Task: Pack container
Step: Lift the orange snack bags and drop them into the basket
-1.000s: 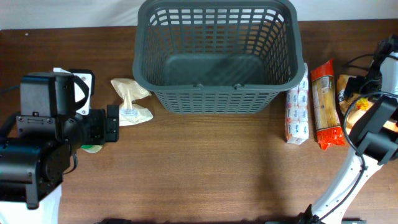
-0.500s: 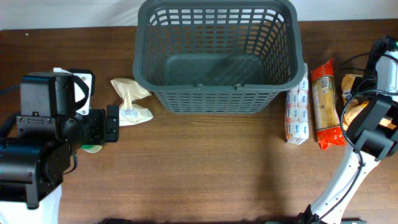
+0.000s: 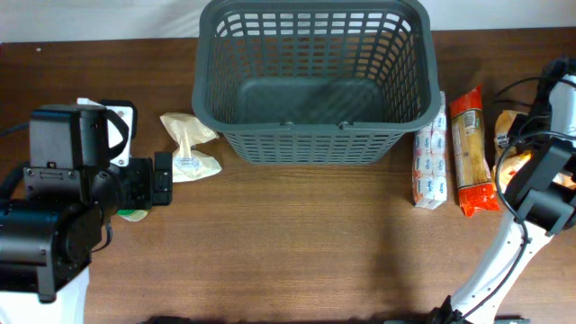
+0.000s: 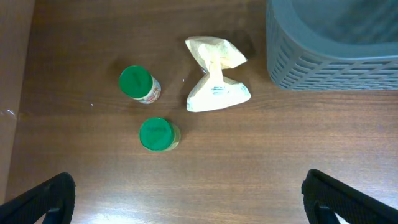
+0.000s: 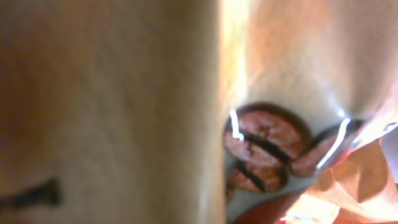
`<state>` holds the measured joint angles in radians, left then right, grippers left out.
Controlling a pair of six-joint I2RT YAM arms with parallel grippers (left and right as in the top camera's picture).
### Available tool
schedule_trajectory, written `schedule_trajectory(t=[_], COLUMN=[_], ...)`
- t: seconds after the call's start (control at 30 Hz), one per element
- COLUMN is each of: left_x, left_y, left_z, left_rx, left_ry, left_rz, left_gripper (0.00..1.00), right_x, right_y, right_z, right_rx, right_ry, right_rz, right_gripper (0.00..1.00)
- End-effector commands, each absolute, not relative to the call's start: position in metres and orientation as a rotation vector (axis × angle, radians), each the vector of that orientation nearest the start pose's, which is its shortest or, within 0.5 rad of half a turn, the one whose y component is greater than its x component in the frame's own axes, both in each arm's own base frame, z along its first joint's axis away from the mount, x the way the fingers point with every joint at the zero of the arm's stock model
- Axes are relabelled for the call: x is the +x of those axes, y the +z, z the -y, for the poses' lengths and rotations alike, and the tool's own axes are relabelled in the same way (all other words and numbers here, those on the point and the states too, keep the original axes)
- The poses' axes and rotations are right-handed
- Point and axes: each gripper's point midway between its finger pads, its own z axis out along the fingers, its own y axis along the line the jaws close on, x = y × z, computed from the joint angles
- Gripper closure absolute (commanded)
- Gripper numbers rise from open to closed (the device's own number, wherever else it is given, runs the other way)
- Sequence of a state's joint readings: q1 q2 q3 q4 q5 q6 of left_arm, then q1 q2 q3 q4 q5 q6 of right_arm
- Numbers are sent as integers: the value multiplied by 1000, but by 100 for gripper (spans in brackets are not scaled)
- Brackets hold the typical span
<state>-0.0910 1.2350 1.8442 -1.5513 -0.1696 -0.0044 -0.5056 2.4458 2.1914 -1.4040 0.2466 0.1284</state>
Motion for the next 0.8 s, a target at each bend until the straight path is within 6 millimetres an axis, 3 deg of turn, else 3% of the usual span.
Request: schedule_trajectory(t=[0.0,0.2,0.33,0.47,0.6,0.77], left_x=[245,245,245,245,245,245], left_y=[357,357,357,357,357,357], left_z=[-10,-10,-10,-10,-10,-10], left_rx=[22,22,22,23,22,22], left_ry=[188,188,188,188,188,188], left_rz=[-2497,-2497,-2497,-2497,-2497,-2497], left_gripper=[1,1,1,1,1,1], right_x=[402,409,401,395,390,398], right_y=[117,255,330,404,456,482], right_z=[225,209,175,105,36,-55], right_rx=[965,806,650,312,6,-297], right_ry=[-100,-169,-156,-90,-58,43], right_rz=[-2887,-2539,-2371,-2214,-2057,-1920], right_gripper=[96,96,96,96,96,96])
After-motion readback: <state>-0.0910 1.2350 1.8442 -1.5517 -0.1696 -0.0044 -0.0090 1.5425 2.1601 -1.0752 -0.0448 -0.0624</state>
